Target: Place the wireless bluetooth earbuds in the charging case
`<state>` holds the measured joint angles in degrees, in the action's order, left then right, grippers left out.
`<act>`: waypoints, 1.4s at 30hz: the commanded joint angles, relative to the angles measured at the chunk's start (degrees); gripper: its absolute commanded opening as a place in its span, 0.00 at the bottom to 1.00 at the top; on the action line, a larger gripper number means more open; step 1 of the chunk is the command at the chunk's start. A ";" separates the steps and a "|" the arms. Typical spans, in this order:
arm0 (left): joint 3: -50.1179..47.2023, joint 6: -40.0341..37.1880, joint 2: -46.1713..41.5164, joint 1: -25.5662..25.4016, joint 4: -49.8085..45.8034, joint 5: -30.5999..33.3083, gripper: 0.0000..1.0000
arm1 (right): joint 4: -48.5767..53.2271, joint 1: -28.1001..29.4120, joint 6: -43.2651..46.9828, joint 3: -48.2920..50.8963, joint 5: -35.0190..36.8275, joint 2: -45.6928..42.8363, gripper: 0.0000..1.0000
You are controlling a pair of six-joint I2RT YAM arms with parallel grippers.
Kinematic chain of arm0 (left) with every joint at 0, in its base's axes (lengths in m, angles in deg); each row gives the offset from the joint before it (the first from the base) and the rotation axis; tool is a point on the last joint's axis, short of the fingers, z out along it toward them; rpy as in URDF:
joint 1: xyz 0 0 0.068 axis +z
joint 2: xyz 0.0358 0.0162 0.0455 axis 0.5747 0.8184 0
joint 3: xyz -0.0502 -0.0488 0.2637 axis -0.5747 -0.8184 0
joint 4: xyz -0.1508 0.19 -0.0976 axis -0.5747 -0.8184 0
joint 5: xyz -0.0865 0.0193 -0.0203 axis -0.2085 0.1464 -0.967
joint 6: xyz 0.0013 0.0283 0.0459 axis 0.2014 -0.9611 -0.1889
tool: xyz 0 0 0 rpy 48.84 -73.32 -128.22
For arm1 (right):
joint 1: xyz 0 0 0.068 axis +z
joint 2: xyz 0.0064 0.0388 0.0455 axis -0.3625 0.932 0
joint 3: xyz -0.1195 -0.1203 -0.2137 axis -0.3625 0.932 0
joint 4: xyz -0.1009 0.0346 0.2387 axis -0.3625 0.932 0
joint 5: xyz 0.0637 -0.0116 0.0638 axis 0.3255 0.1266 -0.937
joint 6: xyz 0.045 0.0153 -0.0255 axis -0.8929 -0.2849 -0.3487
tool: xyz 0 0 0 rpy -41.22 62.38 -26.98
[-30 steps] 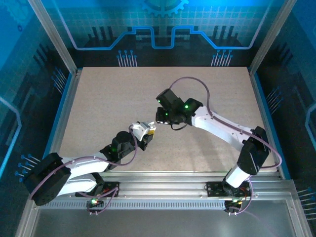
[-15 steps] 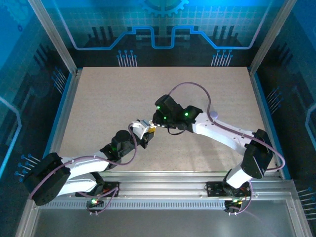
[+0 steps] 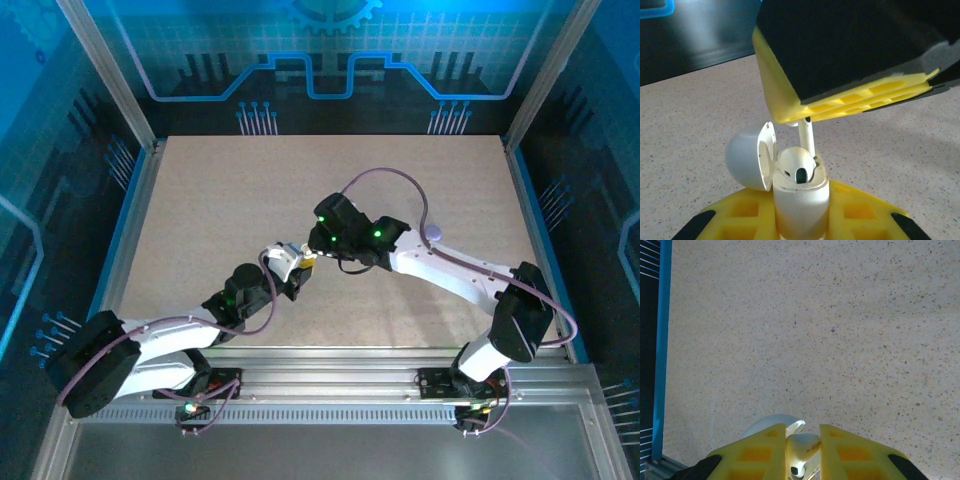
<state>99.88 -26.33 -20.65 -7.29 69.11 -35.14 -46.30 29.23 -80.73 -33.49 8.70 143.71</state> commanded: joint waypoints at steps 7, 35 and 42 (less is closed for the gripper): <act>2.13 -1.39 -3.07 0.40 1.66 0.75 0.12 | -0.50 1.44 -1.39 1.85 0.64 -1.53 0.19; 2.32 -1.06 -4.64 0.44 -0.17 0.49 0.12 | -6.23 2.25 0.35 3.86 0.01 -6.22 0.38; 2.56 -0.59 -5.60 0.39 -0.90 -1.45 0.12 | -9.21 2.15 5.28 7.21 2.65 -10.98 0.38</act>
<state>100.20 -26.29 -24.56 -7.18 67.56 -34.60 -52.97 30.56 -78.70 -27.80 8.81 135.54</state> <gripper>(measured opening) 0.220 0.381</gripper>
